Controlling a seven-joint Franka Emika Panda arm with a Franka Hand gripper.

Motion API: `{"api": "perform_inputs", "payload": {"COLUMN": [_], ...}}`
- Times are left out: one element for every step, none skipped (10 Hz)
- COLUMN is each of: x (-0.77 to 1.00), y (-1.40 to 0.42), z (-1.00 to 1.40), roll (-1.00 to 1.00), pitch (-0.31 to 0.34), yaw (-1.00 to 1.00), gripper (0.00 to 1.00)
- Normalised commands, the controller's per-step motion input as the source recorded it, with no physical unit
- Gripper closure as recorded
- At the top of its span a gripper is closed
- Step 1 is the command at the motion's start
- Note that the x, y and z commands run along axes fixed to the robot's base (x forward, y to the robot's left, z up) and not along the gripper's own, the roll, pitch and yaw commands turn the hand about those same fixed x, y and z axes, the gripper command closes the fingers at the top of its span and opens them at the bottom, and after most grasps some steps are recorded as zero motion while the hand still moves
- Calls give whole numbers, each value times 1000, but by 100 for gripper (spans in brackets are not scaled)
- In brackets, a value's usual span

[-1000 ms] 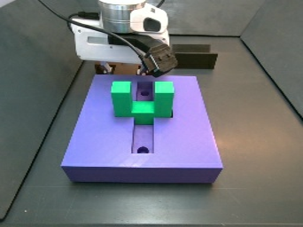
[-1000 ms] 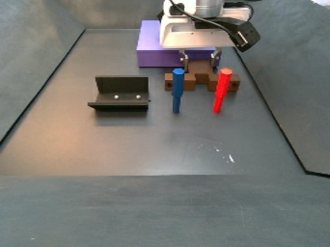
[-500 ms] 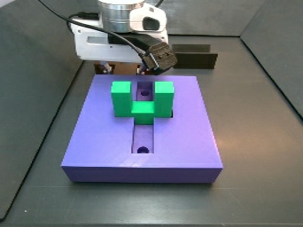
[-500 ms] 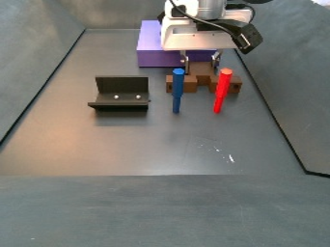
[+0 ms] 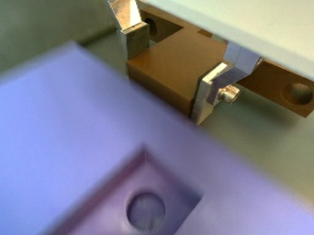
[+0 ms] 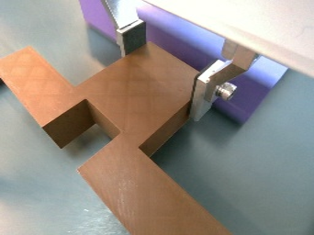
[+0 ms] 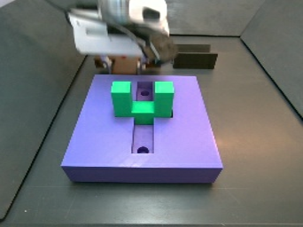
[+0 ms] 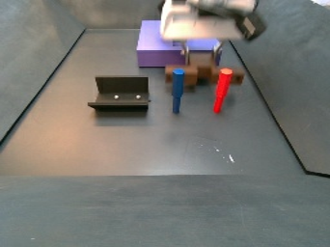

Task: Pick up the brown object. Move up. Place the brown object on the fixture. Regrasp the brown object. Move to above the board. Insert the brown object.
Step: Move up, then place the brown object on the fixture.

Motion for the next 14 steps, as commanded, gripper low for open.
{"api": "perform_inputs", "payload": {"x": [2, 0, 334, 680, 571, 634, 643, 543, 620, 729, 711, 714, 740, 740], "y": [-6, -3, 0, 0, 26, 49, 17, 0, 0, 0, 0, 0, 0, 0], "z": [342, 0, 206, 483, 703, 709, 683, 586, 471, 397, 394, 354, 311, 303], "roll": [-53, 14, -246, -851, -817, -860, -871, -814, -700, -866, -917, -866, -817, -817], "pitch": [50, 0, 37, 0, 100, 117, 120, 120, 169, 123, 103, 91, 103, 97], "yaw": [17, 0, -103, -406, -366, -326, -300, -211, -140, -169, -157, -157, -169, -186], "gripper": [100, 100, 100, 100, 100, 100, 100, 100, 100, 100, 100, 100, 100, 100]}}
